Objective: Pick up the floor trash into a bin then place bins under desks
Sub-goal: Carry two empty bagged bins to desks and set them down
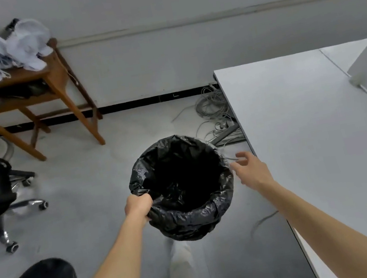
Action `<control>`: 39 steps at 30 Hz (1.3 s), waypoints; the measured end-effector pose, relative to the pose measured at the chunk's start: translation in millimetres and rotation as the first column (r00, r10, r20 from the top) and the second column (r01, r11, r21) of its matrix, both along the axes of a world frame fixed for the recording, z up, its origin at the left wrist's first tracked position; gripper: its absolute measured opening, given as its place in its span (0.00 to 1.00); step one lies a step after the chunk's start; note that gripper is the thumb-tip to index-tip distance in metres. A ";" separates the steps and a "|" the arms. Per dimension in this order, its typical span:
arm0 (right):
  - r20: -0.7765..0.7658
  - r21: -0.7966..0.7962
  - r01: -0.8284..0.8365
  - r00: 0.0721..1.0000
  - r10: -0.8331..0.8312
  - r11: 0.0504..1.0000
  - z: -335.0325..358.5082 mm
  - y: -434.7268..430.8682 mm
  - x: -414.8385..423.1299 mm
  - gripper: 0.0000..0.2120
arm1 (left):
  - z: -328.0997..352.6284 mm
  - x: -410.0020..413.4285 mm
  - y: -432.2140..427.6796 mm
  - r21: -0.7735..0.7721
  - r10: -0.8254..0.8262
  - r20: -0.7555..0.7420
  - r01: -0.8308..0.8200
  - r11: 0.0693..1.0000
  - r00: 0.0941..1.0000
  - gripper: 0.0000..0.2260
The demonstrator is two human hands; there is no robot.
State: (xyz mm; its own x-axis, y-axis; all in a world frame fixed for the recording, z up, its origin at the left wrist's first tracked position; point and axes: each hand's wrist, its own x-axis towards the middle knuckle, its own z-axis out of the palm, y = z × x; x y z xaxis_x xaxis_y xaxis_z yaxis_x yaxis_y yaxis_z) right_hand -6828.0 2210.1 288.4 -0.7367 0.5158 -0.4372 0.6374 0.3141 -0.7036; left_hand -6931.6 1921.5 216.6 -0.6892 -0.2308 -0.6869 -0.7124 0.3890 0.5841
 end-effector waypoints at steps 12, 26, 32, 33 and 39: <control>0.013 0.303 0.044 0.999 -0.050 0.952 -64.2 112.8 -330.9 0.23 | -94.9 -344.9 121.6 -0.285 -0.329 0.166 0.365 0.886 0.930 0.26; 0.299 0.861 -0.245 0.953 -0.052 0.446 -213.8 216.7 -497.5 0.39 | -329.8 -500.6 264.6 -0.229 -0.376 0.301 0.450 0.863 0.876 0.19; 0.319 0.886 -0.273 0.946 -0.065 0.376 -228.2 221.5 -502.2 0.39 | -421.3 -500.8 295.2 -0.098 -0.213 0.320 0.256 0.962 0.923 0.22; 0.319 0.888 -0.273 0.945 -0.068 0.371 -228.9 221.2 -501.1 0.39 | -437.4 -499.1 294.3 -0.075 -0.176 0.325 0.211 0.975 0.929 0.23; 0.316 0.904 -0.279 0.947 -0.066 0.325 -236.2 224.3 -500.9 0.39 | -451.9 -490.5 320.3 0.090 -0.118 0.507 0.084 0.992 0.854 0.33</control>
